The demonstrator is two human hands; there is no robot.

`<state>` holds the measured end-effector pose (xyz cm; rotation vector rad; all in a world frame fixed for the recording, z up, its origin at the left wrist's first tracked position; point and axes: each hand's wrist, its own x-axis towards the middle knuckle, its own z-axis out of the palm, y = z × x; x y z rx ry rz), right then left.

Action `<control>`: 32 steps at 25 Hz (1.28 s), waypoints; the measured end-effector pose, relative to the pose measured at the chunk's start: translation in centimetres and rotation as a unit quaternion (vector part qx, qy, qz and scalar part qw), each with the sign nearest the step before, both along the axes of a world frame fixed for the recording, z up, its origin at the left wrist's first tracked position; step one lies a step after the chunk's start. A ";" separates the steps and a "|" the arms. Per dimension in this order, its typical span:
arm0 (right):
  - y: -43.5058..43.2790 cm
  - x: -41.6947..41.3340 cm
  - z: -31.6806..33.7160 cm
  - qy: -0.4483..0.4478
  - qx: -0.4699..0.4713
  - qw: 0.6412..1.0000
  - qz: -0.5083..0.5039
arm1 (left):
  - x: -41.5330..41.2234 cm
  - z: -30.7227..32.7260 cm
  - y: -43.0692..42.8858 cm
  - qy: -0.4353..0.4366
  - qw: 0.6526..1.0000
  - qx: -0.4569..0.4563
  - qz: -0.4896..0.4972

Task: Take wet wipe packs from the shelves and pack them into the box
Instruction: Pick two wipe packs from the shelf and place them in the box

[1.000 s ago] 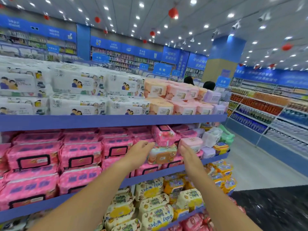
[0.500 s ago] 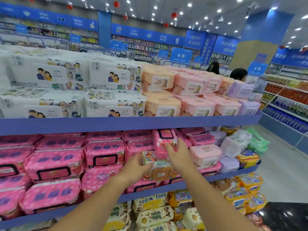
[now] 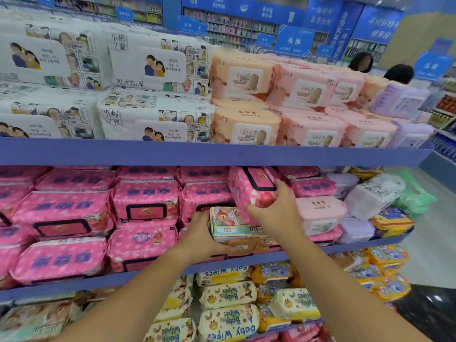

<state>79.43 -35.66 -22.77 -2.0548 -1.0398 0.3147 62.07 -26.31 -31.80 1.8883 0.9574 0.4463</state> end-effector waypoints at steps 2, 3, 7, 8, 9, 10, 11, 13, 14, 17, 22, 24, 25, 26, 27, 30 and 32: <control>-0.6 0.1 -0.1 -0.027 -0.038 0.999 0.001 | 0.6 -0.2 -0.4 0.018 1.000 0.007 -0.022; -0.6 -0.1 -0.1 -0.044 -0.060 0.997 -0.005 | 0.8 -0.4 -0.6 -0.007 1.000 -0.013 -0.024; 0.0 -0.4 0.3 -0.049 -0.068 0.996 -0.028 | -0.2 -0.5 -0.6 -0.081 0.995 -0.056 -0.012; -0.2 -0.7 0.4 -0.048 -0.056 0.997 -0.033 | -1.0 -0.3 -0.4 -0.085 0.994 -0.064 -0.012; -0.6 -1.0 0.5 -0.043 -0.044 0.997 -0.038 | -2.0 -0.2 0.0 -0.090 0.994 -0.062 -0.014; -1.1 -1.5 0.5 -0.036 -0.031 0.998 -0.041 | -3.4 0.0 0.4 -0.086 0.994 -0.058 -0.015; -1.7 -2.2 0.5 -0.027 -0.020 0.999 -0.043 | -4.9 0.1 1.0 -0.086 0.994 -0.062 -0.015; -2.8 -3.9 0.2 -0.016 -0.001 0.999 -0.041 | -8.1 0.1 2.1 -0.079 0.994 -0.071 -0.017; -3.3 -4.9 0.0 -0.017 0.008 0.999 -0.036 | -10.0 0.1 2.6 -0.071 0.994 -0.078 -0.016; -4.8 -8.3 -0.5 -0.034 0.040 0.999 -0.006 | -15.5 0.1 2.5 -0.062 0.993 -0.104 -0.007; -7.4 -16.1 -1.7 -0.061 0.089 0.990 0.095 | -26.3 0.0 -1.8 -0.050 0.989 -0.114 0.084; -8.1 -20.0 -2.5 -0.064 0.097 0.982 0.149 | -32.0 -1.0 -3.9 -0.046 0.981 -0.128 0.140; -8.5 -22.3 -3.1 -0.059 0.095 0.979 0.173 | -35.0 -1.2 -5.4 -0.049 0.974 -0.135 0.175; -8.8 -24.6 -3.6 -0.051 0.093 0.975 0.196 | -38.0 -1.4 -6.9 -0.055 0.966 -0.140 0.209; -9.0 -27.0 -4.2 -0.044 0.089 0.971 0.219 | -41.1 -1.7 -8.1 -0.060 0.959 -0.144 0.238; -9.7 -33.9 -6.5 -0.013 0.073 0.959 0.272 | -49.5 -2.3 -12.0 -0.051 0.938 -0.174 0.297; -10.1 -39.3 -8.1 0.007 0.042 0.951 0.307 | -55.6 -2.8 -14.7 -0.050 0.914 -0.194 0.353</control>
